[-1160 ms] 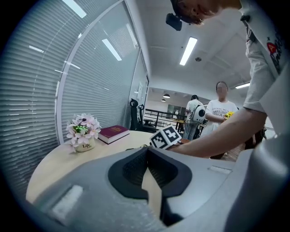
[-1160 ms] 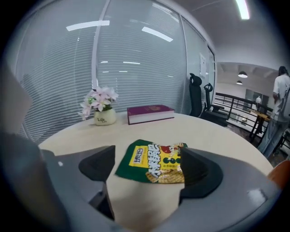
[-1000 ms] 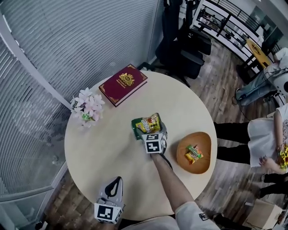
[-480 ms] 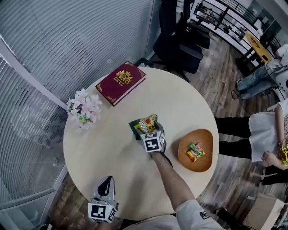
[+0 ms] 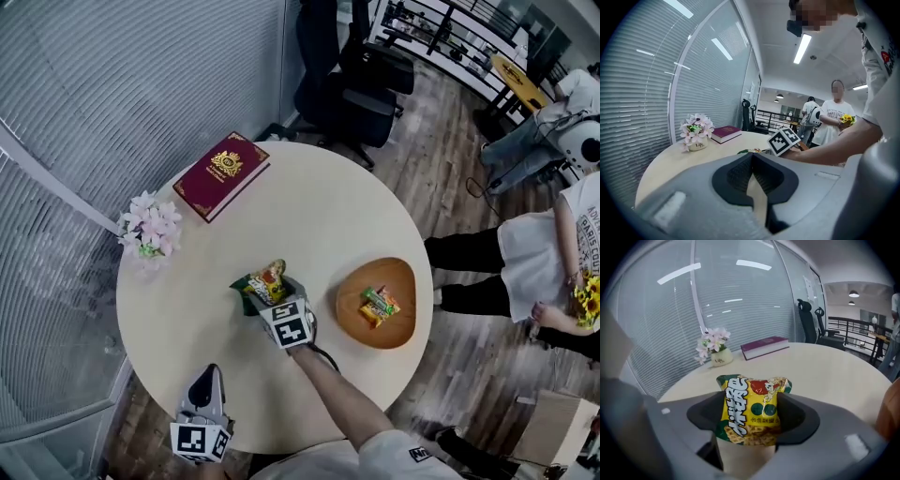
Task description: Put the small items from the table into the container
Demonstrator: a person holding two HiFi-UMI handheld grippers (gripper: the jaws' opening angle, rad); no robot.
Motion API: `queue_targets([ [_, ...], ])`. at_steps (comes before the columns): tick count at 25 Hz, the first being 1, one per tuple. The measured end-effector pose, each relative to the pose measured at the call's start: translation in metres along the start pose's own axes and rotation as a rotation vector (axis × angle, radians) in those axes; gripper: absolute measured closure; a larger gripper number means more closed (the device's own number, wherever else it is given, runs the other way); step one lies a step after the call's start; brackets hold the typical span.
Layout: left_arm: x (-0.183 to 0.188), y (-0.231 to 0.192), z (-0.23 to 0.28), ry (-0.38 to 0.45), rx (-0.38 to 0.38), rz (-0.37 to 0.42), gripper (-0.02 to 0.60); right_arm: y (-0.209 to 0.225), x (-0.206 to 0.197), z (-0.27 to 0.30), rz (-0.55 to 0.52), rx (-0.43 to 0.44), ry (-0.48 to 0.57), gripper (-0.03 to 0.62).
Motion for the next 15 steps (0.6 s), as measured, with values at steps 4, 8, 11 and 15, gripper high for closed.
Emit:
queue_targets([
  [4, 0.005, 0.019, -0.005, 0.027, 0.038, -0.01, 0.584, -0.016, 0.002, -0.079, -0.065, 0.056, 0.144, 0.253],
  [8, 0.008, 0.049, -0.004, 0.053, 0.051, -0.005, 0.584, 0.035, -0.03, -0.171, -0.056, -0.038, 0.231, 0.252],
  [11, 0.012, 0.078, 0.0, 0.063, 0.052, -0.004, 0.584, 0.096, -0.077, -0.209, -0.002, -0.133, 0.176, 0.252],
  [15, 0.01, 0.117, 0.01, 0.08, 0.047, 0.01, 0.584, 0.146, -0.122, -0.219, -0.027, -0.178, 0.057, 0.252],
])
Point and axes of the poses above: the fingertips, and each gripper's own axes: z forward along the fingers, y to its right, x out of its top, the point moved 7 cm from there along -z, backward along the fingers, and after that the axes turned 15 degrees about -y, right-handed, at the moved point
